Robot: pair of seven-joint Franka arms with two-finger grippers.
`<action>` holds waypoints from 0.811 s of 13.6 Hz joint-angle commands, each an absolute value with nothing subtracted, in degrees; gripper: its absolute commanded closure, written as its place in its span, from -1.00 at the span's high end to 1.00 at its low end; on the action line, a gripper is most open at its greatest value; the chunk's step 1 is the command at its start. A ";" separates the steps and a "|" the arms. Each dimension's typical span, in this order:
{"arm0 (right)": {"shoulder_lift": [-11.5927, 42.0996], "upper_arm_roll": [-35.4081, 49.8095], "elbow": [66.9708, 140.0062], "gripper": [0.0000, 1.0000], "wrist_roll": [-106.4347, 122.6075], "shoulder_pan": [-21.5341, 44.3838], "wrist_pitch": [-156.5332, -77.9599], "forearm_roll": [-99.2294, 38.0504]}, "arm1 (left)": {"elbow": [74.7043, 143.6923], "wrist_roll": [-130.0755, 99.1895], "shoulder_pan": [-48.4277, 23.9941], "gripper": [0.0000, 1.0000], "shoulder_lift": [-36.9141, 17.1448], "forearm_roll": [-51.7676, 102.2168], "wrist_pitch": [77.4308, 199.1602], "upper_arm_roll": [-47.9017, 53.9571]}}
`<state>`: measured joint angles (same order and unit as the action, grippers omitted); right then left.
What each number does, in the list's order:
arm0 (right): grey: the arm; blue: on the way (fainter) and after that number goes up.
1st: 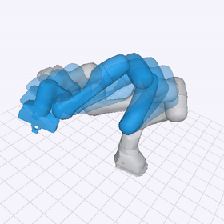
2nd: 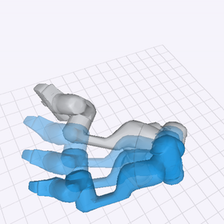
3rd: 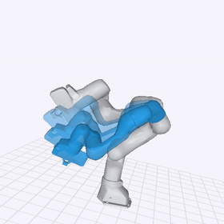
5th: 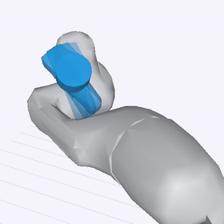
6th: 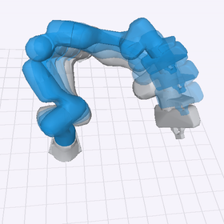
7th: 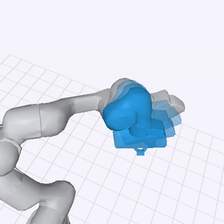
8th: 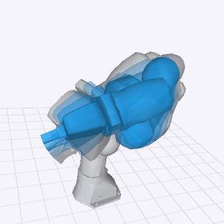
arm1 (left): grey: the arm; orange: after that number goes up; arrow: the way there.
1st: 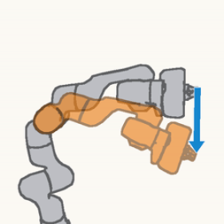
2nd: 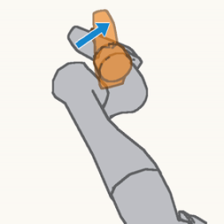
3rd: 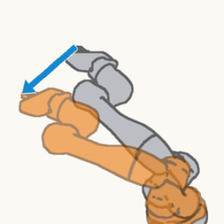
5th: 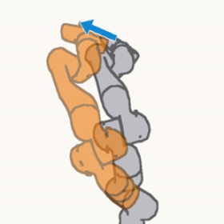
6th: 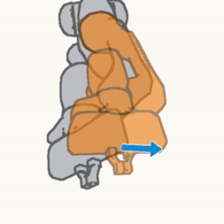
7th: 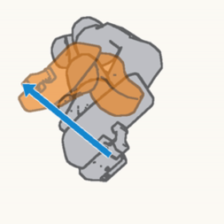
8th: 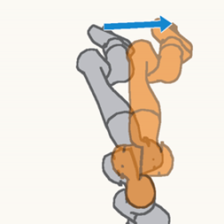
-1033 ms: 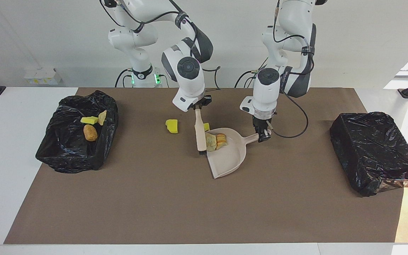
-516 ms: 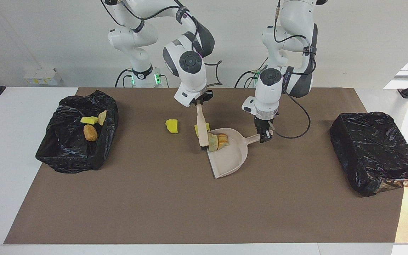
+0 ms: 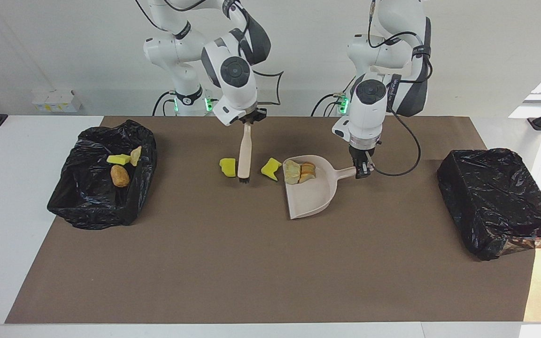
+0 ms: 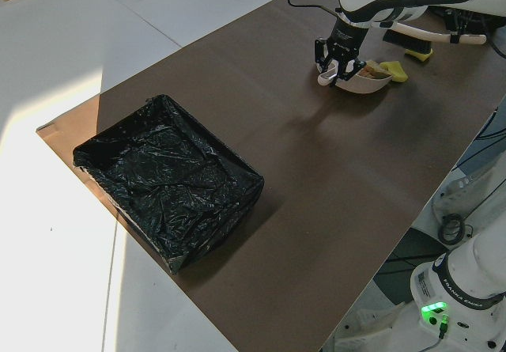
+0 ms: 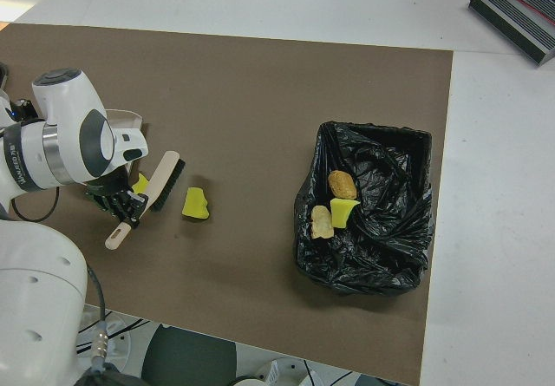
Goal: Sweep and dump trash in bin
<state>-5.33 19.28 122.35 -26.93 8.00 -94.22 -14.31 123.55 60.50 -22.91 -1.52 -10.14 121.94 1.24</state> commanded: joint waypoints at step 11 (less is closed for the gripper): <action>-21.64 19.60 147.57 -1.00 -11.78 0.62 -108.09 -10.63 | 135.88 50.46 -27.24 -1.00 6.06 -10.63 128.06 1.67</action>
<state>-20.13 19.00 145.06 -13.87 1.51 -105.59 -10.11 133.85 52.47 -26.10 4.11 -10.12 127.20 2.17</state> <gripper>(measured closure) 0.744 0.674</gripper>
